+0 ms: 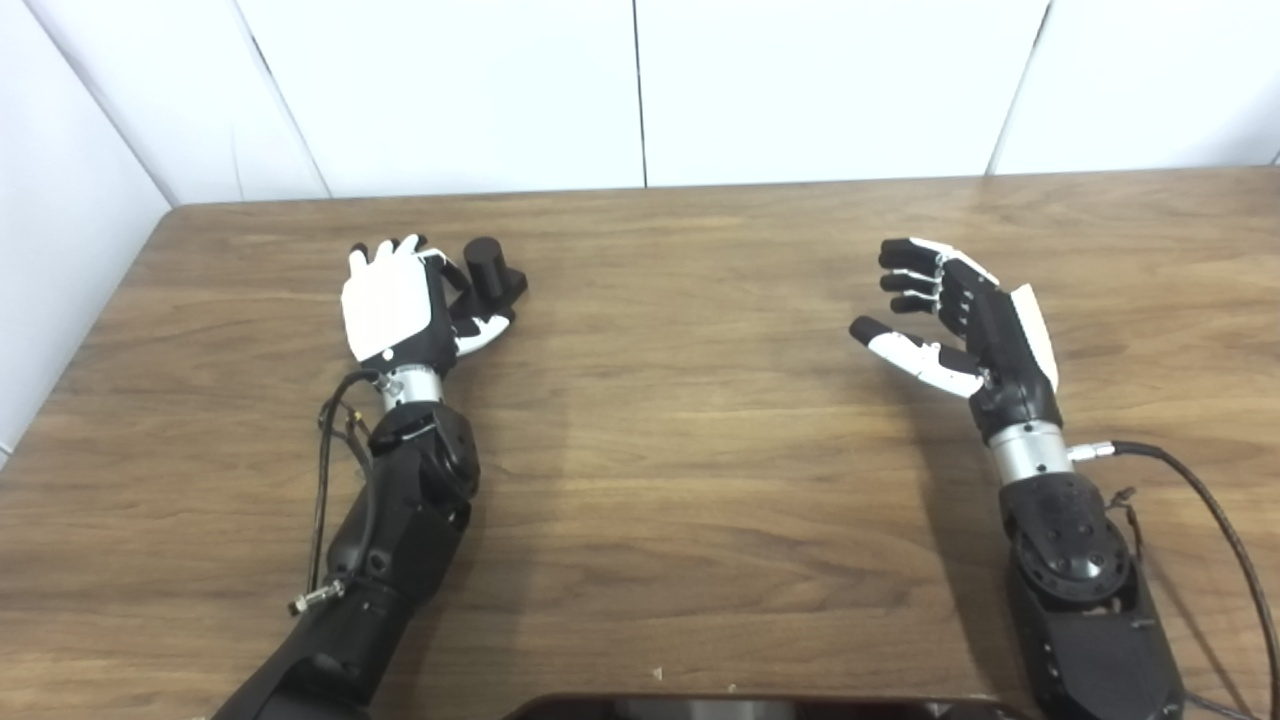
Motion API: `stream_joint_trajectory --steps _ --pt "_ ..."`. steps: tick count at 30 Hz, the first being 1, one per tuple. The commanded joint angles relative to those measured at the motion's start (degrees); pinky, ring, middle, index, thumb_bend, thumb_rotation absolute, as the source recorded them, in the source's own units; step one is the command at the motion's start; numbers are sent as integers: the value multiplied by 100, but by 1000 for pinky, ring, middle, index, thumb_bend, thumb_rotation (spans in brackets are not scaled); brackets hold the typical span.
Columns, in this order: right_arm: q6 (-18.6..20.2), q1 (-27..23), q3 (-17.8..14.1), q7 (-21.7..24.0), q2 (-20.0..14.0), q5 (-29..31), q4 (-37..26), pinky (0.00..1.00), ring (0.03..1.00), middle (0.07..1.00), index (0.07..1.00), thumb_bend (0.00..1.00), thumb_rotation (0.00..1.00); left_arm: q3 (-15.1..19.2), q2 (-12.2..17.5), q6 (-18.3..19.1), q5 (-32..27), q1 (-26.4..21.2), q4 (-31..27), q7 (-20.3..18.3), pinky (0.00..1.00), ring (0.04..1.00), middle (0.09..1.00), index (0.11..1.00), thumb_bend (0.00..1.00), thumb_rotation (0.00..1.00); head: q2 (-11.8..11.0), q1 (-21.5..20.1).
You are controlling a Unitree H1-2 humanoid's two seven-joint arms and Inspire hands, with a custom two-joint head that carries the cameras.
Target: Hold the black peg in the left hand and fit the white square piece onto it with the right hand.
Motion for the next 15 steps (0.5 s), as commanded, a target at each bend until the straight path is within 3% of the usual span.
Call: stream_joint_trajectory --steps 1,7,15 --pt "-169 -157 -39 -17 -68 5 -198 651 710 744 729 651 329 -35 138 228 82 -154 176 -107 951 920 883 567 669 366 4 -5" --pt "-209 -153 -48 -50 -94 -28 -203 677 727 747 729 649 345 -35 162 291 222 -278 460 -350 986 955 919 643 696 502 -1 -9" --pt "-189 -148 -64 -62 -95 12 -238 672 729 753 733 646 363 -43 188 290 225 -335 586 -421 999 949 912 639 698 508 -4 3"
